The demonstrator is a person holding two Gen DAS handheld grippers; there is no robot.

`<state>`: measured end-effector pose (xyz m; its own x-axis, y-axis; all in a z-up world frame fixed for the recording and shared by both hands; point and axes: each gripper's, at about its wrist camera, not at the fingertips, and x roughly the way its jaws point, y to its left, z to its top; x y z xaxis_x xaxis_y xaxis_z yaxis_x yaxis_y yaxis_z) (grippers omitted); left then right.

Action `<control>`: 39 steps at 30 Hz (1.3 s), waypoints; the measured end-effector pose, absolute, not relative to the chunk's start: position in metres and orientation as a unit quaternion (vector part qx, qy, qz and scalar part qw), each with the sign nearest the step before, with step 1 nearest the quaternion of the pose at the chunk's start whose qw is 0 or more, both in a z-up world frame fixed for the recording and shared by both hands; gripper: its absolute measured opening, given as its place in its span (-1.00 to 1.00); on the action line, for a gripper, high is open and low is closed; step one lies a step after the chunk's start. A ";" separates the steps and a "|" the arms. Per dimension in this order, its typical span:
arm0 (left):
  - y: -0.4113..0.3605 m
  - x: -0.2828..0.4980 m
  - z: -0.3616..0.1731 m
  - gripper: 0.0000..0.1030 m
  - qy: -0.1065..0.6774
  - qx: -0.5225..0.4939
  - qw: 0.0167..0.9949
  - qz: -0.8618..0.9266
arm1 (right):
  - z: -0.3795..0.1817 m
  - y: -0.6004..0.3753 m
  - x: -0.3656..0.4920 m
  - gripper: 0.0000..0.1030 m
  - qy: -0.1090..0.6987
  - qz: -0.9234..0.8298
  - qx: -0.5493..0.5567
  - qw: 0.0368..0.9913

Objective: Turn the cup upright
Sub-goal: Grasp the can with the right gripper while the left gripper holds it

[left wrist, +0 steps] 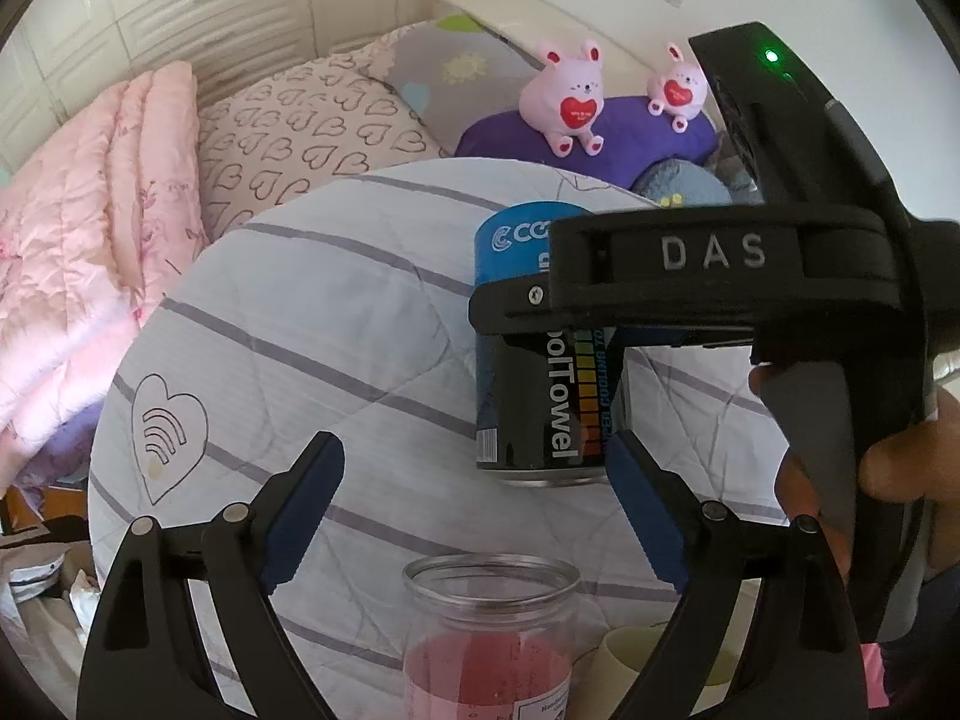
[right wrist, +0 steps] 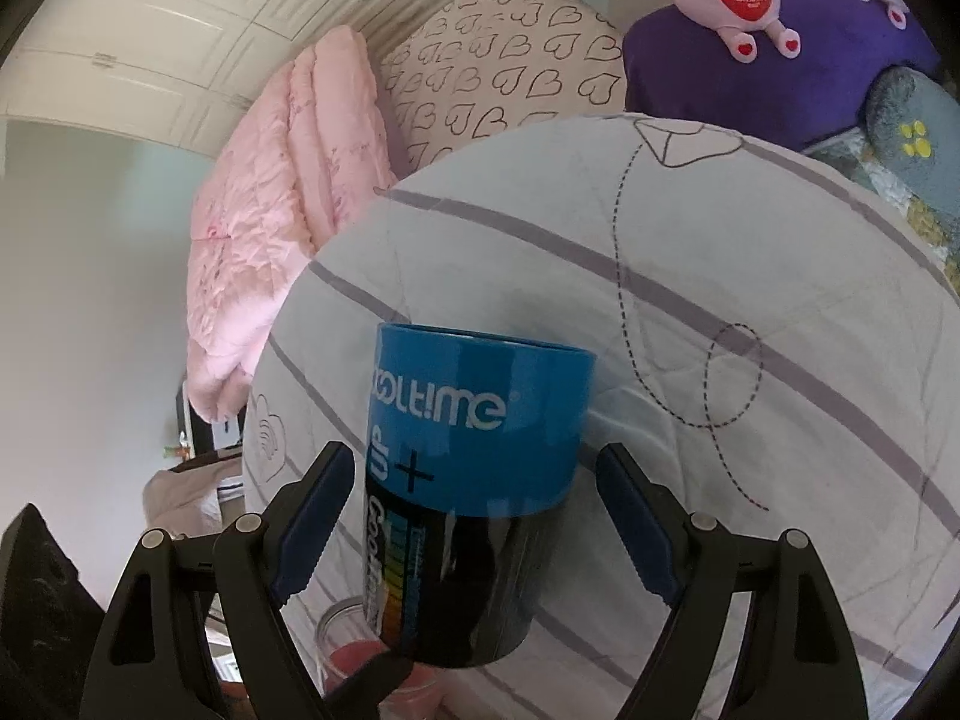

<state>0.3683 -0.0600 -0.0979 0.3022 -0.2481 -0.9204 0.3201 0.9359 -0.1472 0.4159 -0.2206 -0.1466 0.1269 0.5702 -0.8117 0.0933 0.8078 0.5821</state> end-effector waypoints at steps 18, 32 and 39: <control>-0.064 0.346 -0.095 0.77 0.561 0.033 0.812 -0.160 | -0.119 -0.227 0.372 0.36 0.582 0.185 0.233 0.757; -0.078 0.324 -0.087 0.77 0.541 0.020 0.824 -0.165 | -0.089 -0.219 0.333 0.36 0.497 0.146 0.107 0.849; -0.097 0.316 -0.089 0.77 0.537 0.040 0.824 -0.175 | -0.077 -0.233 0.321 0.36 0.464 0.104 0.042 0.879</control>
<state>0.3156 -0.0971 -0.0885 0.3623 -0.2461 -0.8990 0.3315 0.9355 -0.1225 0.3207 -0.2330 -0.0768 0.5479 0.2207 -0.8069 -0.1432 0.9751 0.1695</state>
